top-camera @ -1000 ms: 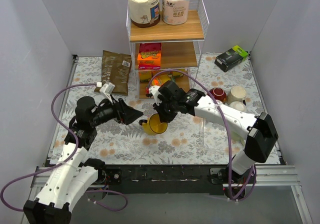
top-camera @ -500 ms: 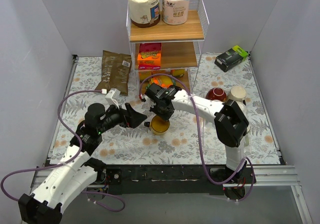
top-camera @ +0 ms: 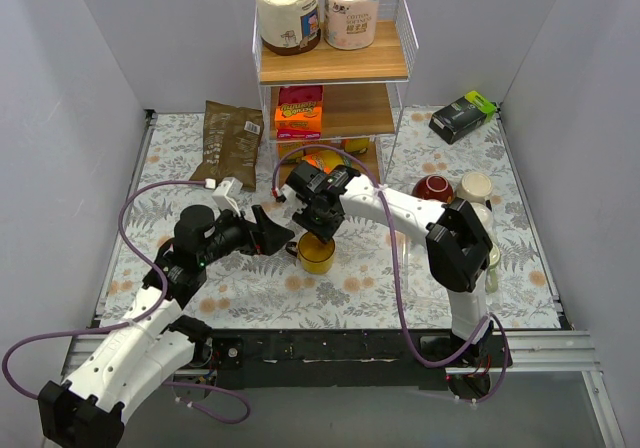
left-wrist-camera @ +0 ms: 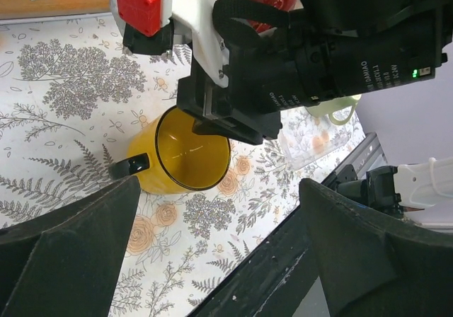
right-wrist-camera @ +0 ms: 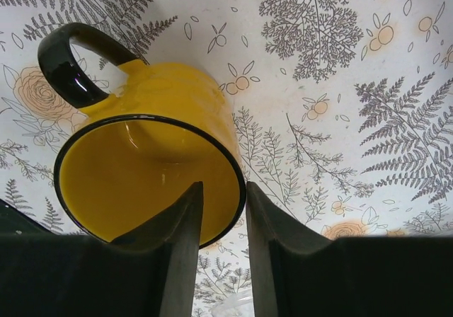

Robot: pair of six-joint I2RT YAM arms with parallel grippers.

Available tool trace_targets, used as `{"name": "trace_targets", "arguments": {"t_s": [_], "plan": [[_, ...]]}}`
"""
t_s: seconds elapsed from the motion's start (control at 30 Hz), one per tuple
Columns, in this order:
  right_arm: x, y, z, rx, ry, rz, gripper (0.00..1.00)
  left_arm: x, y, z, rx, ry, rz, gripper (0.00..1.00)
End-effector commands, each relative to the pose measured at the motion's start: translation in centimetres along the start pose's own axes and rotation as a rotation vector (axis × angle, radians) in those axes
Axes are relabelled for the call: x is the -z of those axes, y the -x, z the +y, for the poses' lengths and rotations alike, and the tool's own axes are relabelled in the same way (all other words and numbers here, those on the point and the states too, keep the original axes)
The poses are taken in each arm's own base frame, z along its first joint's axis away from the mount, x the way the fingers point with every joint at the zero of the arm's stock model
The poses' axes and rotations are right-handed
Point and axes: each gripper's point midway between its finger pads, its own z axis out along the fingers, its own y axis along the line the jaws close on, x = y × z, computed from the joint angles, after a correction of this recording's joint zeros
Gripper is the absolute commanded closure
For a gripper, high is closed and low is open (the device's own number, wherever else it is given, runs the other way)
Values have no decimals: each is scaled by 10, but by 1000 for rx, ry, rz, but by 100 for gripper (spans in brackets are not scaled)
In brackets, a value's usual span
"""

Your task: Turn the mug right side up

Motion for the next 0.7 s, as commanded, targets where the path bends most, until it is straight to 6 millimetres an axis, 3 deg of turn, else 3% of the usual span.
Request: {"name": "trace_targets", "arguments": {"t_s": [0.0, 0.13, 0.27, 0.3, 0.37, 0.4, 0.43, 0.5, 0.53, 0.67], "plan": [[9, 15, 0, 3, 14, -35, 60, -1, -1, 2, 1, 10, 3, 5], [33, 26, 1, -6, 27, -128, 49, -2, -2, 0, -9, -5, 3, 4], [62, 29, 1, -28, 32, -213, 43, -7, -6, 1, -13, -24, 19, 4], [63, 22, -1, -55, 30, -211, 43, -8, -6, 1, -13, -26, 21, 4], [86, 25, -1, -89, 51, -305, 43, -12, -2, -4, -19, -45, 18, 4], [84, 14, -9, -149, 53, -303, 42, -17, 0, -3, -14, -40, 27, 4], [104, 13, -13, -158, 54, -365, 42, -19, 3, -6, -18, -49, 20, 4], [118, 8, -26, -252, 65, -437, 42, -31, 4, -1, -14, -34, 39, 4], [126, -4, -28, -270, 64, -465, 41, -37, 5, 0, -18, -33, 46, 4], [145, -26, -40, -332, 47, -517, 40, -67, -5, 1, -60, -32, 163, 9]]}}
